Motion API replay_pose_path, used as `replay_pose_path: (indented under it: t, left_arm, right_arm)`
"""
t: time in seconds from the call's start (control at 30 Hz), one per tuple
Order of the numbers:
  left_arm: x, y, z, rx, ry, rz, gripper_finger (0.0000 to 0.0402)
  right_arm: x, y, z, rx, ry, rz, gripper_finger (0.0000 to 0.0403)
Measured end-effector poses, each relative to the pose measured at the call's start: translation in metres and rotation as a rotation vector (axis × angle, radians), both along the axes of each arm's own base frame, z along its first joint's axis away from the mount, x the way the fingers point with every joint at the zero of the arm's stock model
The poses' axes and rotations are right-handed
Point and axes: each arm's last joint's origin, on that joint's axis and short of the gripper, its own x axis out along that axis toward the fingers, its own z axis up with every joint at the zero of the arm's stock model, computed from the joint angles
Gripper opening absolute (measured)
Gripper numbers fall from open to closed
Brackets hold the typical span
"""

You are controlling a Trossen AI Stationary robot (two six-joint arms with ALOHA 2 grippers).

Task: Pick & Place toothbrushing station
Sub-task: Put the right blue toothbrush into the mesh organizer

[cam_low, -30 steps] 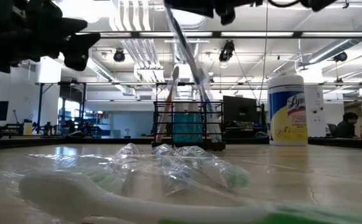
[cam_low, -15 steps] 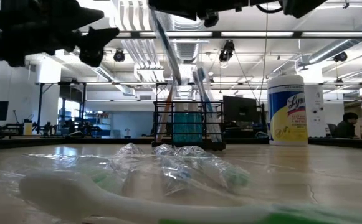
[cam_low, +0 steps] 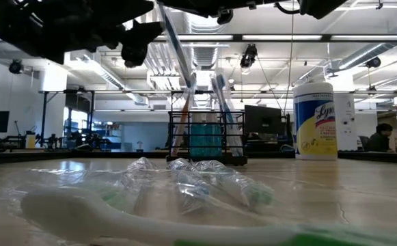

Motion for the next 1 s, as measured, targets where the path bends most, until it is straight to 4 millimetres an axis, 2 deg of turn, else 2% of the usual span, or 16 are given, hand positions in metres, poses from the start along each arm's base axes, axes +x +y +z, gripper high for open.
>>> replay_pose_path:
  t: [0.3, 0.43, 0.63, 0.87, 1.0]
  left_arm:
    - [0.024, -0.001, -0.003, 0.017, 0.027, -0.053, 0.0236]
    - [0.028, -0.001, -0.002, 0.019, 0.019, -0.069, 0.0221]
    - [0.026, -0.001, 0.001, 0.032, -0.024, -0.065, 0.0152]
    - [0.026, -0.001, 0.000, 0.035, -0.019, -0.065, 0.0024]
    - [0.026, -0.002, -0.004, 0.041, 0.021, -0.068, 0.0022]
  right_arm:
    - [0.001, -0.002, 0.001, 0.004, -0.006, 0.002, 0.0012]
    - [0.001, -0.002, 0.001, 0.007, -0.008, 0.005, 0.0012]
    - [0.000, -0.002, 0.001, 0.013, -0.023, 0.009, 0.0012]
    - [0.000, -0.002, -0.001, 0.011, -0.015, 0.011, 0.0011]
    - [-0.001, -0.002, -0.004, 0.054, 0.001, 0.010, 0.0013]
